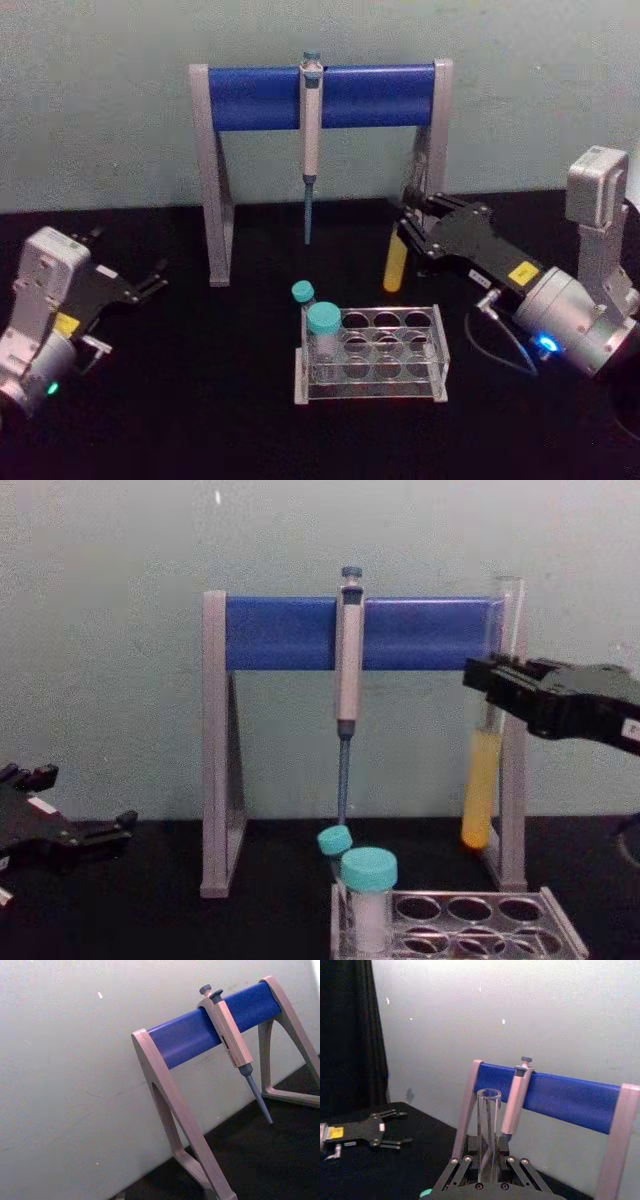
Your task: Pick up the test tube from the test tube rack, shake it, then place it back into the test tube rack.
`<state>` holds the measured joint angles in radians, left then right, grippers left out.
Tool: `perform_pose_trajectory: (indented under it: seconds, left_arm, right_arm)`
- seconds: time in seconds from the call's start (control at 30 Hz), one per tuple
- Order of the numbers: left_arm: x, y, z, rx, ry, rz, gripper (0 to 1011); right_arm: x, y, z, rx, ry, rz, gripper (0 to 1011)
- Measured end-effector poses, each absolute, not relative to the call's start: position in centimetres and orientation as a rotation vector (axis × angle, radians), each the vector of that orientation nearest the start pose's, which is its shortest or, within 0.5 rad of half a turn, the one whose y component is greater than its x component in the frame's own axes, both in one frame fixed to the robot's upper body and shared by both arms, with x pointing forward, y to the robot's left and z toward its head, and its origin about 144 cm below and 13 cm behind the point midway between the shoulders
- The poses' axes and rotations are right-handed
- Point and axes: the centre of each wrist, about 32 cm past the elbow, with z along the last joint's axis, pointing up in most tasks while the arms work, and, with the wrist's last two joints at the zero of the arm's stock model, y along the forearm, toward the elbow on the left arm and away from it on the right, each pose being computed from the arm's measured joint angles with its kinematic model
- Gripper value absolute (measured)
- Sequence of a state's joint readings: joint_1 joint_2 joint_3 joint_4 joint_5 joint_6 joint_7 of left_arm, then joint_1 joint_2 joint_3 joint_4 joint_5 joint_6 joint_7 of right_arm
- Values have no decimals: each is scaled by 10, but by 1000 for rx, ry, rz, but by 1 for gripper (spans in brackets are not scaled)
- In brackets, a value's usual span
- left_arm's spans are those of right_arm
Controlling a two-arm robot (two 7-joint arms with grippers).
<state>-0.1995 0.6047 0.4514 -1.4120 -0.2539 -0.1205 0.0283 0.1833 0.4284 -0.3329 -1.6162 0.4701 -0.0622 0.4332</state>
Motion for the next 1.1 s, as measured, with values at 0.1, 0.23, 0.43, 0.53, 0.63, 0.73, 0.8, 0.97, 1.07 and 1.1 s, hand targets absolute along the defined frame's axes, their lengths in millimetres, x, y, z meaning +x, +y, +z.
perform_pose_trajectory:
  seconds: [0.1, 0.23, 0.43, 0.53, 0.63, 0.73, 0.8, 0.97, 1.07, 1.1]
  left_arm:
    - [489, 310, 1140, 304, -285, 1248, 1009]
    - [489, 310, 1140, 304, -285, 1248, 1010]
    - [489, 310, 1140, 304, -285, 1248, 1010]
    - [489, 310, 1140, 304, -285, 1248, 1010]
    - [489, 310, 1140, 305, -285, 1248, 1010]
    - [489, 310, 1140, 304, -285, 1248, 1010]
    - [489, 310, 1140, 304, -285, 1248, 1010]
    - [489, 310, 1140, 304, -285, 1248, 1010]
    - [489, 310, 1140, 304, -285, 1248, 1010]
    - [489, 310, 1140, 304, -285, 1248, 1010]
  right_arm:
    - [491, -252, 1200, 97, -109, -828, 222]
    - [488, -258, 1201, 87, -116, -838, 222]
    - [475, -269, 1201, 62, -120, -846, 222]
    - [468, -273, 1202, 50, -111, -840, 222]
    - [461, -276, 1202, 39, -98, -824, 222]
    - [456, -277, 1203, 35, -82, -798, 222]
    - [455, -277, 1203, 33, -76, -783, 222]
    - [452, -270, 1203, 39, -53, -721, 222]
    - [455, -264, 1204, 50, -45, -688, 222]
    - [455, -263, 1204, 52, -43, -681, 222]
